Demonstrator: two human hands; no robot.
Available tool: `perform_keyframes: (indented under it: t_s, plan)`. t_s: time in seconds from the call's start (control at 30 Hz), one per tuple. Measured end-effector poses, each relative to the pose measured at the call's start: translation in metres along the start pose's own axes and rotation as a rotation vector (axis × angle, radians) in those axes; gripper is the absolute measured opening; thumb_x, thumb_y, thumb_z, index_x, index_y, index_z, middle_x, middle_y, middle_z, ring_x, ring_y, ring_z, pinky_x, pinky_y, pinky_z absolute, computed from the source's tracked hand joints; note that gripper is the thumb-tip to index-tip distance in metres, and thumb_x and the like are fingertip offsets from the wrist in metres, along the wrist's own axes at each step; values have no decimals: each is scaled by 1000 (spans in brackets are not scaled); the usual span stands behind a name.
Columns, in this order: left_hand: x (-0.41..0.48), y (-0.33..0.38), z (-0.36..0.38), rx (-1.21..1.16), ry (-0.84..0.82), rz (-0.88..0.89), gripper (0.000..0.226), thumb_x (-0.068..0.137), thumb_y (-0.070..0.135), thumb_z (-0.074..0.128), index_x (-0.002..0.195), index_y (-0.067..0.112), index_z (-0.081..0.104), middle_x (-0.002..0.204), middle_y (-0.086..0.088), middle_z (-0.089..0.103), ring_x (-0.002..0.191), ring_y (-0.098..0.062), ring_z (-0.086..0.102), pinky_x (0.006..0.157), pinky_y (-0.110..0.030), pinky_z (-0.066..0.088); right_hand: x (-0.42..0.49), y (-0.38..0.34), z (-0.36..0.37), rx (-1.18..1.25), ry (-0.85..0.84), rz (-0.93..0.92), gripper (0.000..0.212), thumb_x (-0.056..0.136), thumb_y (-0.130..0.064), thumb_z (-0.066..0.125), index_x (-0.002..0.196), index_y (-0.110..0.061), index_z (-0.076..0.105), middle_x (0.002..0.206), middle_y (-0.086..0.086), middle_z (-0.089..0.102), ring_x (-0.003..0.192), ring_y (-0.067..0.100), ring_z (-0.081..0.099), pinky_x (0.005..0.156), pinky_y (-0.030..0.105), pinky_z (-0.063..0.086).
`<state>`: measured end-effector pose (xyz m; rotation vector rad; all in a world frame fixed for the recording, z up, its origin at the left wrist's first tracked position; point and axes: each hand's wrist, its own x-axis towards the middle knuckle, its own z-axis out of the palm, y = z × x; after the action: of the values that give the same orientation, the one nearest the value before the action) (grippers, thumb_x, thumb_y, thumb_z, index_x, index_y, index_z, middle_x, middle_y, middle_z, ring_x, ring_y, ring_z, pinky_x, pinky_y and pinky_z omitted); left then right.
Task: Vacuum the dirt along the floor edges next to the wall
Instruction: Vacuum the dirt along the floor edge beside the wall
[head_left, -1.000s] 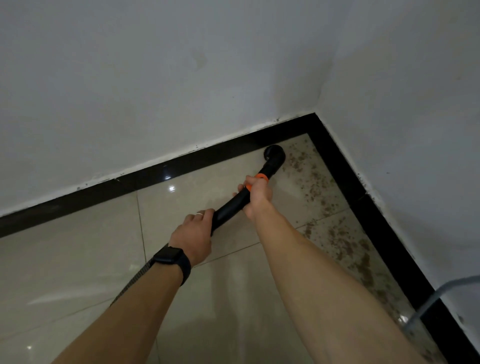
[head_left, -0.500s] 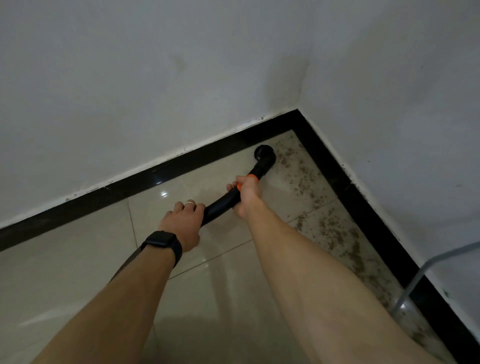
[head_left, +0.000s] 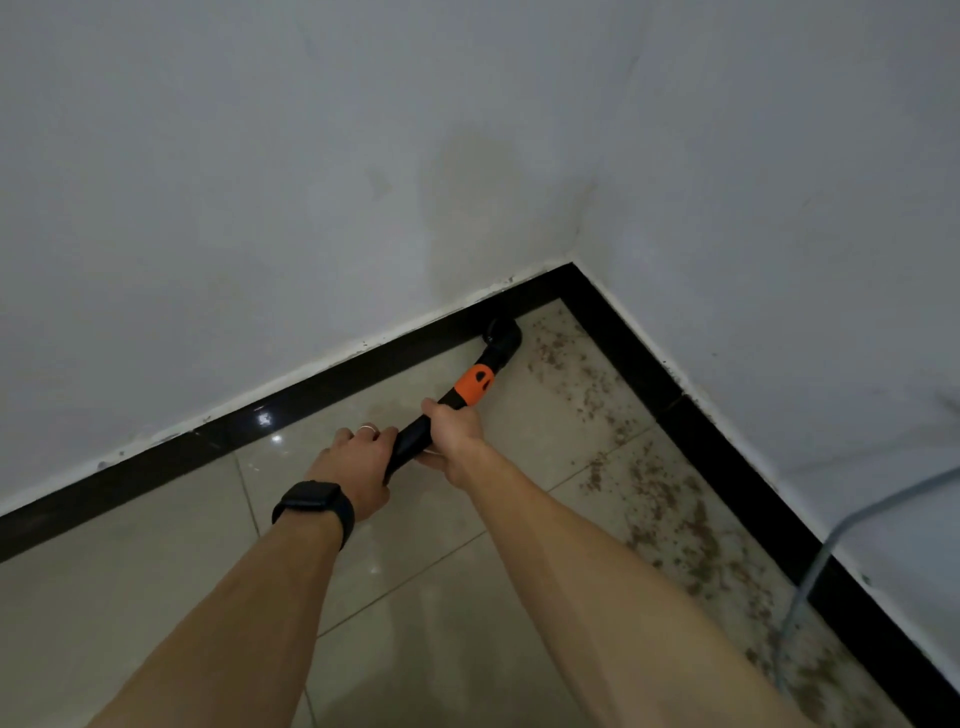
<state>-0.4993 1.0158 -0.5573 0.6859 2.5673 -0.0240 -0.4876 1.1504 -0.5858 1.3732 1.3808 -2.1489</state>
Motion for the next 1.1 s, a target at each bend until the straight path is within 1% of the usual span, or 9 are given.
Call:
perform_keyframes:
  t_s: [0.1, 0.17, 0.27, 0.4, 0.5, 0.7, 0.9, 1.0, 1.1]
  plan:
    - [9, -7, -1, -15, 0, 47, 48, 90, 15, 58, 134, 30, 45, 118, -3, 53, 108, -25, 48, 91, -39, 49, 4, -3, 2, 11, 24, -9, 21, 103, -23, 61, 116, -11, 50, 109, 14, 66, 102, 32, 69, 74, 44, 64]
    - [17, -11, -2, -25, -4, 72, 47, 90, 17, 59, 133, 31, 45, 118, -2, 53, 109, -24, 48, 90, -38, 49, 4, -7, 4, 18, 60, -12, 14, 103, -22, 60, 105, -14, 49, 109, 14, 65, 103, 32, 68, 78, 45, 63]
    - [28, -16, -2, -30, -23, 97, 45, 91, 17, 59, 132, 30, 47, 117, -1, 54, 108, -24, 49, 89, -38, 50, 5, -13, 10, 22, 107, -9, 12, 103, -19, 59, 100, -14, 49, 111, 15, 64, 104, 33, 68, 76, 45, 61]
    - [40, -21, 1, -46, -32, 113, 49, 91, 16, 57, 136, 27, 43, 124, -4, 52, 114, -27, 47, 92, -39, 48, 9, -15, 16, 20, 146, -18, 13, 102, -17, 60, 110, -10, 52, 109, 15, 65, 96, 30, 66, 68, 41, 58]
    - [45, -20, 4, -77, -23, 129, 50, 93, 15, 54, 140, 26, 41, 128, -5, 51, 115, -28, 47, 91, -40, 48, 12, -17, 16, 25, 187, -42, 22, 101, -16, 62, 119, -5, 54, 116, 19, 65, 101, 34, 66, 65, 40, 57]
    - [56, -6, 9, -126, -15, 126, 51, 95, 16, 54, 142, 24, 38, 133, -6, 51, 118, -29, 47, 94, -41, 46, 22, -27, 3, -19, 255, -81, 10, 100, -14, 63, 101, -7, 56, 107, 18, 64, 96, 34, 66, 61, 39, 57]
    - [66, 16, 11, -189, 8, 122, 52, 93, 13, 54, 142, 24, 38, 134, -6, 49, 119, -30, 45, 94, -41, 45, 34, -39, -16, -54, 303, -104, 10, 100, -15, 64, 97, -9, 57, 103, 16, 65, 95, 33, 67, 65, 40, 59]
    - [73, 21, 12, -204, 7, 117, 52, 93, 15, 56, 141, 23, 38, 133, -7, 50, 118, -30, 46, 94, -42, 46, 39, -43, -21, -61, 314, -110, 12, 99, -15, 66, 101, -6, 59, 104, 17, 67, 96, 34, 69, 61, 39, 58]
    - [78, 22, 15, -220, 1, 104, 50, 93, 15, 55, 140, 19, 39, 130, -8, 52, 114, -31, 49, 89, -41, 50, 44, -42, -20, -73, 333, -131, 15, 97, -18, 70, 98, -7, 60, 104, 16, 69, 97, 33, 70, 62, 40, 60]
